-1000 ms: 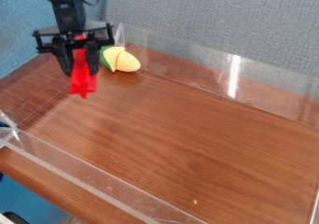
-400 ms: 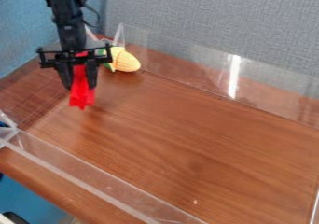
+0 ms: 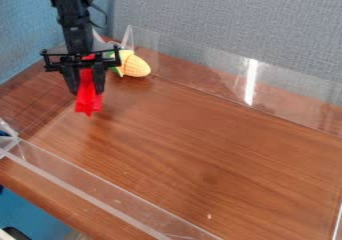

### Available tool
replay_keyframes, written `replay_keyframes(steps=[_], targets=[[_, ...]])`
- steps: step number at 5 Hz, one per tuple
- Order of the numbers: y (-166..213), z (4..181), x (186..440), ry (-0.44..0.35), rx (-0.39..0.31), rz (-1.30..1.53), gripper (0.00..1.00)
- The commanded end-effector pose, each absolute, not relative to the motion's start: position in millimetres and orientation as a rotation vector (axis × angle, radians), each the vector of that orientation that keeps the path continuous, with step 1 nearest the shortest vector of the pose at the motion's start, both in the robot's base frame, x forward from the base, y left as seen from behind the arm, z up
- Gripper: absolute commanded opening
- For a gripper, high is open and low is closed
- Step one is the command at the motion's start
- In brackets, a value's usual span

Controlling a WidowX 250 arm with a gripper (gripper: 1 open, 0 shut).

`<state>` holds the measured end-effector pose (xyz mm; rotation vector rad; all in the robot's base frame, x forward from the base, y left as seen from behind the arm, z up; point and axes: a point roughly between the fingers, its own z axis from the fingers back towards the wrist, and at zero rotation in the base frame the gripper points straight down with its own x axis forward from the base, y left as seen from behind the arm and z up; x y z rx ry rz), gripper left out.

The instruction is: Put the red object to the left side of the table

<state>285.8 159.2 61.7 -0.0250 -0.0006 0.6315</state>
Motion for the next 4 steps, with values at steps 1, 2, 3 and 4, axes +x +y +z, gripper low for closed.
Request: replay_keyframes(steps=[1, 2, 3, 4], targets=[[163.8, 80.6, 300.3, -0.075, -0.007, 0.613, 0.00], [164.6, 79.1, 302.4, -0.078, -0.004, 0.604, 0.00], [165.8, 77.0, 305.1, -0.081, 0.000, 0.596, 0.00], [167.0, 75.3, 307.8, -0.083, 0.003, 0.588, 0.00]])
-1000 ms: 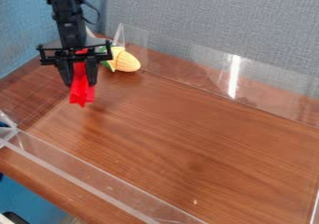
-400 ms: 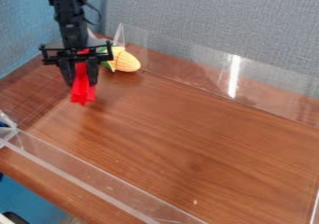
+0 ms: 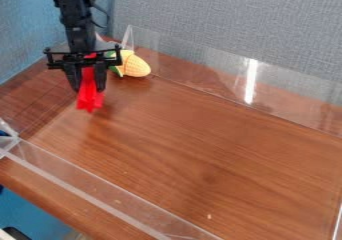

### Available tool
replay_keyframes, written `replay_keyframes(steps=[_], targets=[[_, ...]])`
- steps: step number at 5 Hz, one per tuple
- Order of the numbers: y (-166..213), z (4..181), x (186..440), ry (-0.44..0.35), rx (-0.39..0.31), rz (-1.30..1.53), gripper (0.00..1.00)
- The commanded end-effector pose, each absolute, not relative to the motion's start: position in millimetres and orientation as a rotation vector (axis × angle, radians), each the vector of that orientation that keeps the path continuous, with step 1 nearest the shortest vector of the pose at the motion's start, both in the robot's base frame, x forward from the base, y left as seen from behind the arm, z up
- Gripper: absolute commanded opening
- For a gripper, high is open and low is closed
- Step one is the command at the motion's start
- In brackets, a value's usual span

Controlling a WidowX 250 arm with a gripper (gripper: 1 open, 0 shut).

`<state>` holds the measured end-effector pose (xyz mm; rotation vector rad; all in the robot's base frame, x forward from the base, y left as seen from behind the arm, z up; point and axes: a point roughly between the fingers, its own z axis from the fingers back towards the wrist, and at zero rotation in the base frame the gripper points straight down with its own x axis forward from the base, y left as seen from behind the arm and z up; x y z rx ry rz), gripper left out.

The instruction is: Put the red object to the left side of the table

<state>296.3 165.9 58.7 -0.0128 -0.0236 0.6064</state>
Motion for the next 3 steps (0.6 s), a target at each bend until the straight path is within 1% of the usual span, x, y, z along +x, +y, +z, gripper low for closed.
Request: replay_keyframes(steps=[1, 3], targets=[[167.6, 76.6, 310.0, -0.089, 0.004, 0.579, 0.00], [167.7, 81.8, 312.5, -0.104, 0.001, 0.554, 0.00]])
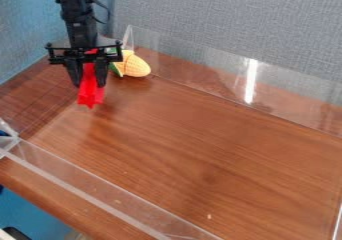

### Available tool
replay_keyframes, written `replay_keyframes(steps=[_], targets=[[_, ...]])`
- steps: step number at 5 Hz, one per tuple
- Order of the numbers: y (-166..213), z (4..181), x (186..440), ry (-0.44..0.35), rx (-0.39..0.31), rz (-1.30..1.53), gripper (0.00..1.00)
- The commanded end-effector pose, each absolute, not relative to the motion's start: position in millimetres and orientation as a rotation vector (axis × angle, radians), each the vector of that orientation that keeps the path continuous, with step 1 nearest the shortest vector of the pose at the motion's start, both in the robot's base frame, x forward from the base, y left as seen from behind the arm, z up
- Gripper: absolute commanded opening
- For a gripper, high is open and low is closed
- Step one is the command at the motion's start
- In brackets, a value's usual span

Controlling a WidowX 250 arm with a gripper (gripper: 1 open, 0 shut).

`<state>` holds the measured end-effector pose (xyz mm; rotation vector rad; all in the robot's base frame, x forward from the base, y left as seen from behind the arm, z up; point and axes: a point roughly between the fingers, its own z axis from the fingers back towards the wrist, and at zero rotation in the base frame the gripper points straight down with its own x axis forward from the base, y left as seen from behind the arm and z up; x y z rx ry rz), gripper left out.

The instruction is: Put the red object to the left side of the table

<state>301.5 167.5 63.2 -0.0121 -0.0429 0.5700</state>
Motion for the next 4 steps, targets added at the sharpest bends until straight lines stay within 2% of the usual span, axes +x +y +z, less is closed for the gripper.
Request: replay_keyframes(steps=[1, 4], targets=[[169, 75.3, 310, -0.094, 0.005, 0.546, 0.00], [172, 55.6, 303, -0.066, 0.016, 0.524, 0.00]])
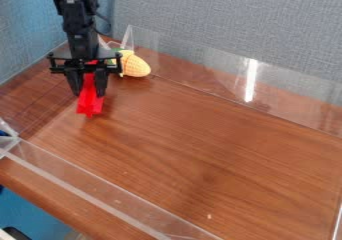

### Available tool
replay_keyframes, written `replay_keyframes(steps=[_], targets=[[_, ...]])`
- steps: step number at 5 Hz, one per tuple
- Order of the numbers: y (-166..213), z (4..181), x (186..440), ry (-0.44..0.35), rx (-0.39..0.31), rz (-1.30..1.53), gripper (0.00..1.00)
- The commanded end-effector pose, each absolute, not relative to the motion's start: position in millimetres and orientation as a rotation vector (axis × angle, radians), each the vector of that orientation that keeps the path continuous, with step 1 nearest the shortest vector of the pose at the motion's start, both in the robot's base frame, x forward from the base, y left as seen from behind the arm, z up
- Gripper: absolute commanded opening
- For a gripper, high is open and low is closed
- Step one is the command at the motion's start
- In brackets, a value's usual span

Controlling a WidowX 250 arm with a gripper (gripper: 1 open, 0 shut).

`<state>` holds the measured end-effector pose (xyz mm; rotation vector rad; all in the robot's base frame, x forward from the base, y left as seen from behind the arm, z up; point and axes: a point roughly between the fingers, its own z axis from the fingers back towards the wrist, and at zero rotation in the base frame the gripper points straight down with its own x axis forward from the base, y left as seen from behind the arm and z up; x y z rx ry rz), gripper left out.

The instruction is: Put the red object to the left side of the table

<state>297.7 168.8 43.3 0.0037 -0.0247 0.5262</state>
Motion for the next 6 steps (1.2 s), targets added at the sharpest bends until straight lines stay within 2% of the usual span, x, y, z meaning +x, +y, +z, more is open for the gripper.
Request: replay_keyframes(steps=[1, 2, 5, 6], targets=[[172, 51.5, 302, -0.061, 0.015, 0.519, 1.00], [170, 58.5, 299, -0.068, -0.001, 0.518, 1.00], [171, 102.8, 295, -0.128, -0.089, 0.526, 1.00], [171, 103.6, 295, -0.126, -0.089, 0.528, 1.00]])
